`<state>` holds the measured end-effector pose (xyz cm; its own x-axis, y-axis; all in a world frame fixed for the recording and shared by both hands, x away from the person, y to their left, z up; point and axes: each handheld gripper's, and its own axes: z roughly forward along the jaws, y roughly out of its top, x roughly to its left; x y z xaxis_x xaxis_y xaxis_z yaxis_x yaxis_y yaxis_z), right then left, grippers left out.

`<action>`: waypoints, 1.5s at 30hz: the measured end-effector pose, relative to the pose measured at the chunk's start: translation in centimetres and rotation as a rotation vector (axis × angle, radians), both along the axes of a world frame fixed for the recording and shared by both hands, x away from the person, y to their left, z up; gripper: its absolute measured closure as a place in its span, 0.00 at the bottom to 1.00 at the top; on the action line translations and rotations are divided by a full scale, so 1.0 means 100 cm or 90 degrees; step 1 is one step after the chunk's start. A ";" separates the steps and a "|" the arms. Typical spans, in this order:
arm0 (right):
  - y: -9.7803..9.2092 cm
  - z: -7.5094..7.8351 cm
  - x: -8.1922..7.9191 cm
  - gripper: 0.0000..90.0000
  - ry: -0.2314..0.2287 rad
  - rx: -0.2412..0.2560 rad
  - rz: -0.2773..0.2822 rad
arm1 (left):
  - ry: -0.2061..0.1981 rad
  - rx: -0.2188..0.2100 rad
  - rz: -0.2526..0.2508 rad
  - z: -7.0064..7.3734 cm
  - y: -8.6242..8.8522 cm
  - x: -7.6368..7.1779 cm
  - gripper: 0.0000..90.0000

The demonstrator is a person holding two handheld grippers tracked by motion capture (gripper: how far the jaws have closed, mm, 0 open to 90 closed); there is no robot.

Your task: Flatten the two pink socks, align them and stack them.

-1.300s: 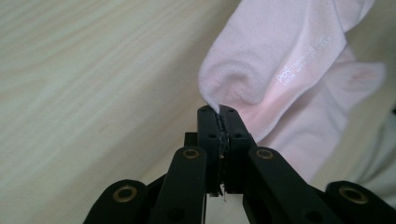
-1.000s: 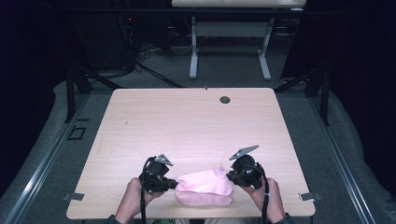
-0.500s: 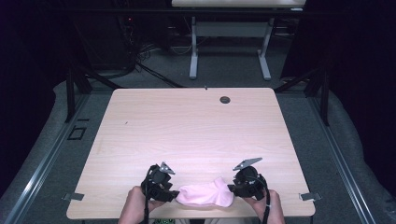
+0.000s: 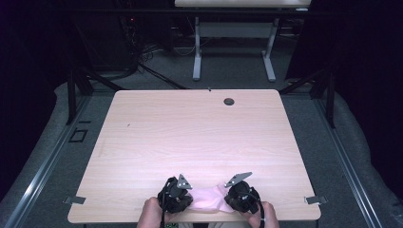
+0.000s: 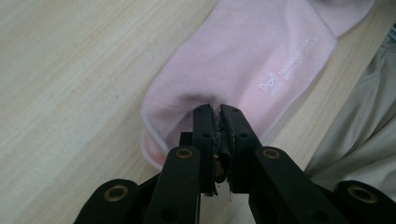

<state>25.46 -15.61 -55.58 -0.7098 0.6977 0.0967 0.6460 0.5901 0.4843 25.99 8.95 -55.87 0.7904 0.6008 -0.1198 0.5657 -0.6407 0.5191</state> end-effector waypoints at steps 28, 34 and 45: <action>-0.029 0.008 0.009 0.61 -0.068 0.045 -0.009 | -0.020 -0.109 0.067 0.016 0.043 -0.004 0.34; -0.059 0.018 0.009 0.19 -0.108 0.073 -0.080 | -0.067 -0.076 0.146 0.020 0.073 0.004 0.19; -0.117 0.003 0.018 0.00 -0.117 0.056 -0.210 | -0.125 0.018 0.286 -0.007 0.122 0.026 0.03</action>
<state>27.22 -27.29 -55.29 -0.4593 0.8864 0.0577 0.6918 0.3163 0.6491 28.54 21.15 -56.61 0.4578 0.8886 0.0272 0.6824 -0.3708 0.6299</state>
